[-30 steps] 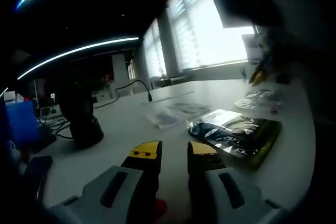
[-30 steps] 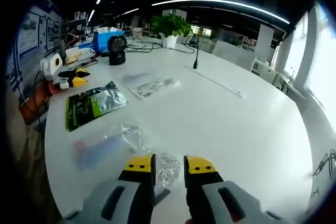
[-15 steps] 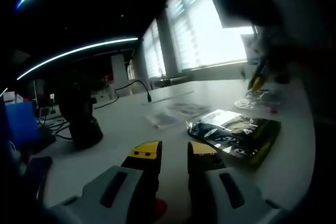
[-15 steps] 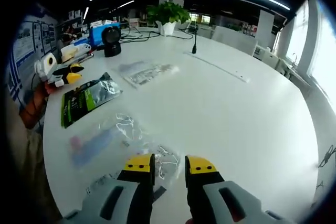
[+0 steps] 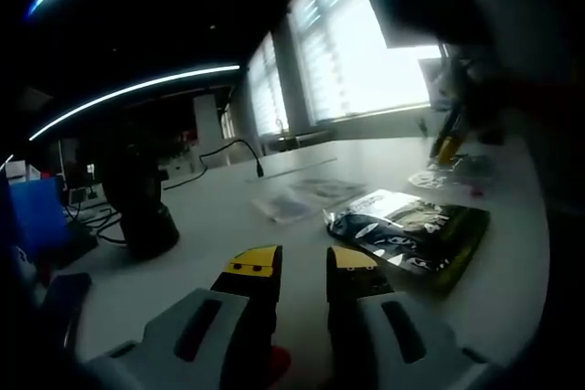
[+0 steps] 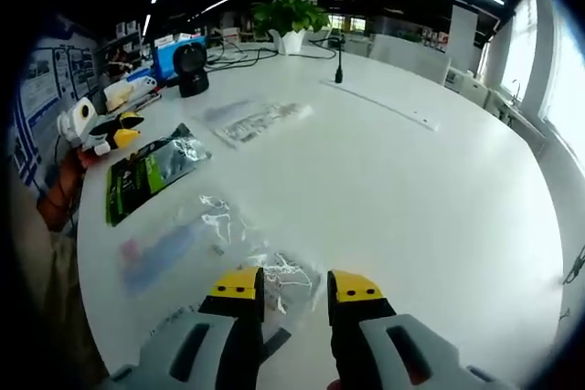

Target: Clip sheet goods on table flip sheet goods clip sheet goods scan sheet goods put sheet goods back to table

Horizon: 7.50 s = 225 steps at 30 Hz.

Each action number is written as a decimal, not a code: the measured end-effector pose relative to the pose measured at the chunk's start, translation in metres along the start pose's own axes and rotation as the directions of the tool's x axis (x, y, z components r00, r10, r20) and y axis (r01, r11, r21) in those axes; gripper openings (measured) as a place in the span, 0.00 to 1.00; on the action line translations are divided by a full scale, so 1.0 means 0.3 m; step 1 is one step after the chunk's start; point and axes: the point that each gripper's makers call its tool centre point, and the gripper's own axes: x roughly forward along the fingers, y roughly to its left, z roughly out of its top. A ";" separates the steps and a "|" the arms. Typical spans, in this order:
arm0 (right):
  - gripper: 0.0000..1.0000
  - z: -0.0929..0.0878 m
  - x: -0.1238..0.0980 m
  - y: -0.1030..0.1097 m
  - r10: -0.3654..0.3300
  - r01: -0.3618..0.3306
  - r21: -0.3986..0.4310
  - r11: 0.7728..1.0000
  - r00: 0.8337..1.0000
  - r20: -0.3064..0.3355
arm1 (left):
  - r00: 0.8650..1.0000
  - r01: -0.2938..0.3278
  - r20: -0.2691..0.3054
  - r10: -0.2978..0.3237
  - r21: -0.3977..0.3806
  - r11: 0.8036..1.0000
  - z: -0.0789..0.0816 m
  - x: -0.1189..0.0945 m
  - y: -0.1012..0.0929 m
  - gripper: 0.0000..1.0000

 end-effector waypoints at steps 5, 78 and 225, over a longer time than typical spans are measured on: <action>0.24 -0.007 0.007 -0.004 -0.001 0.001 0.002 1.000 1.000 -0.010 | 1.000 -0.001 0.000 0.001 0.002 1.000 0.000 -0.001 0.000 0.13; 0.00 0.046 -0.033 0.043 0.021 -0.018 -0.097 0.995 0.999 0.034 | 1.000 -0.003 -0.016 0.003 0.021 1.000 -0.010 0.002 -0.002 0.13; 0.00 0.953 -0.096 0.287 0.069 -0.145 0.082 0.986 0.804 0.591 | 1.000 0.006 -0.006 -0.006 0.026 1.000 -0.002 0.003 -0.008 0.13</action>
